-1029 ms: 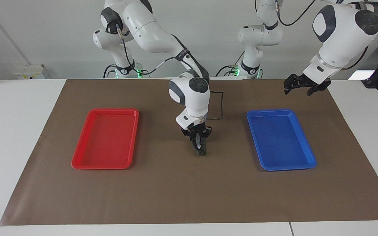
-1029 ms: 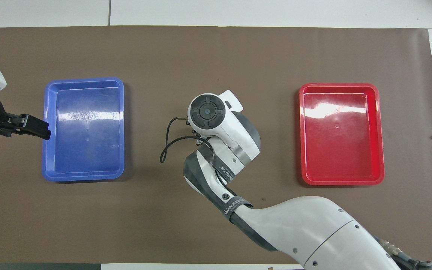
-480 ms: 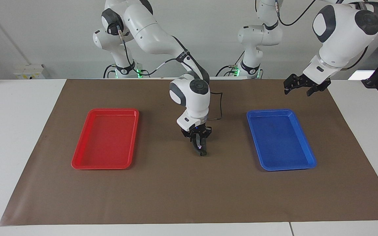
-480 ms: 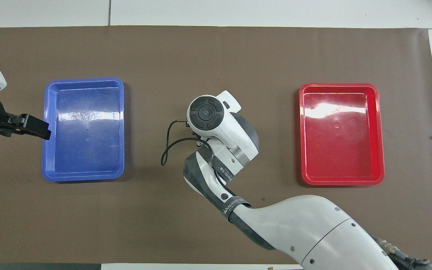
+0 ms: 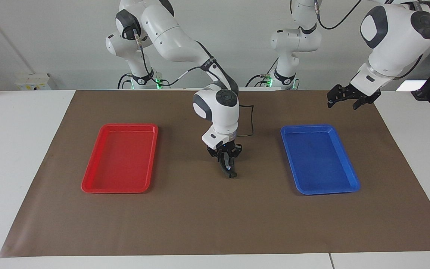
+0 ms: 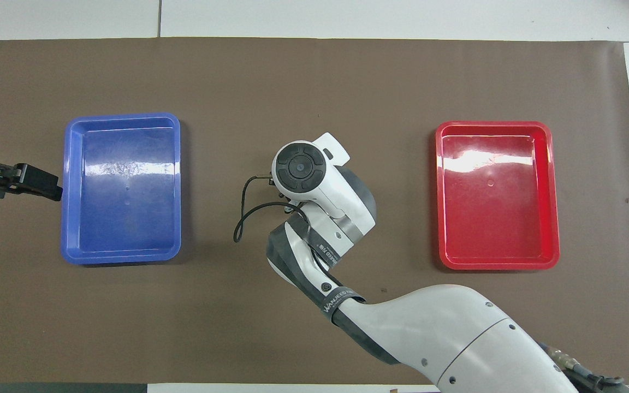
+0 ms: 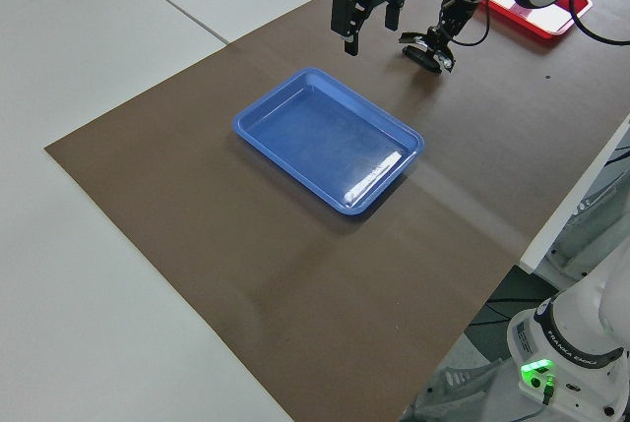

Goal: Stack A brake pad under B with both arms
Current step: 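Hold the curved pad above the placed pad with the right gripper, then lower the curved pad onto the placed pad and open the right gripper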

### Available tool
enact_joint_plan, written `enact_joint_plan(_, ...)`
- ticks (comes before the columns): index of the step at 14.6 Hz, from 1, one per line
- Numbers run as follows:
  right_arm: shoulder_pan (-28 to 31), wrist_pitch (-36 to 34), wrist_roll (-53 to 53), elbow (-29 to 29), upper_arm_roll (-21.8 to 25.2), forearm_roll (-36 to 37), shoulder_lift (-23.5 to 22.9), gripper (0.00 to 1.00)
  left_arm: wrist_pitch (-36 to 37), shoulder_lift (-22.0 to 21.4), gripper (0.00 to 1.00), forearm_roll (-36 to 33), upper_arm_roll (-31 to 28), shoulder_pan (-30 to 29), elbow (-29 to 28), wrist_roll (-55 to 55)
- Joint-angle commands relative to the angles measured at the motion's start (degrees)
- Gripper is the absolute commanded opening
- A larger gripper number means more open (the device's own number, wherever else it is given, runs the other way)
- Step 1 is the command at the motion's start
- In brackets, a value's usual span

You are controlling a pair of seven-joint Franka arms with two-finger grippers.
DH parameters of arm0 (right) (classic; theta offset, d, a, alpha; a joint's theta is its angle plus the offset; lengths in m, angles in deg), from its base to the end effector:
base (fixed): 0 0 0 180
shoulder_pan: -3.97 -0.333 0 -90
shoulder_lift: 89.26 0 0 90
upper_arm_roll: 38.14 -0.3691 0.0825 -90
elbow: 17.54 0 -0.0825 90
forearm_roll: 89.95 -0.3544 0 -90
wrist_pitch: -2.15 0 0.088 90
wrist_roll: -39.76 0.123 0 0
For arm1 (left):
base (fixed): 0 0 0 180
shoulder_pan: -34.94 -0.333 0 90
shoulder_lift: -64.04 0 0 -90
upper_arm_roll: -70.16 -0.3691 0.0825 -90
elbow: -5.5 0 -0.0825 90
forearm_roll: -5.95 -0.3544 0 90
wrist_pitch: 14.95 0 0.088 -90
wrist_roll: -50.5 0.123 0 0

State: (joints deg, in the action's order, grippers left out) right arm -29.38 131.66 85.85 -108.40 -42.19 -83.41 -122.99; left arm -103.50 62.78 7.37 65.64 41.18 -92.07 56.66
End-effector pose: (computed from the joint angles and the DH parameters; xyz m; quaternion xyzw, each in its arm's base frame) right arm 0.5725 0.4208 0.3467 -0.9975 0.0482 -0.0503 0.0097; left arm 0.5060 -0.0178 0.6131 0.9953 -0.0681 -0.0671 0.0159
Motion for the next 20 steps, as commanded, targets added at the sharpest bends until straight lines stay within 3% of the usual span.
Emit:
enact_joint_plan(1, 0.3, 1.4, -0.7, -0.8, -0.3, 0.8, 0.4, 0.0, -2.4, -1.4, 0.99, 0.1, 0.5, -1.1, -1.6, 0.7)
enact_joint_plan(3, 0.2, 2.1, -0.7, -1.2, -0.3, 0.7, 0.4, 0.04, -2.5, -1.3, 0.99, 0.1, 0.6, -1.1, -1.6, 0.7)
enact_joint_plan(4, 0.2, 3.6, -0.6, -2.2, -0.3, 0.7, 0.5, 0.12, -2.5, -1.3, 0.99, 0.1, 0.6, -1.1, -1.6, 0.6)
enact_joint_plan(8, 0.3, 4.3, -0.6, -2.7, -0.3, 0.7, 0.6, 1.0, -3.0, -1.3, 0.99, 0.1, 0.6, -1.1, -1.6, 0.6)
enact_joint_plan(13, 0.7, 0.3, -0.1, -0.6, -0.2, 0.7, 1.9, 1.0, -3.4, -1.4, 0.99, 0.1, 0.6, -1.0, -1.8, 0.6)
enact_joint_plan(15, 2.2, -3.1, 0.1, -1.0, 0.4, 1.1, 5.7, 1.0, -3.3, -1.4, 0.99, 0.1, 0.6, -1.0, -1.7, 0.6)
enact_joint_plan(20, 12.9, -11.9, -4.4, -3.4, 0.1, 1.2, 16.0, 1.0, -3.1, -1.3, 0.99, 0.1, 0.6, -1.1, -1.7, 0.2)
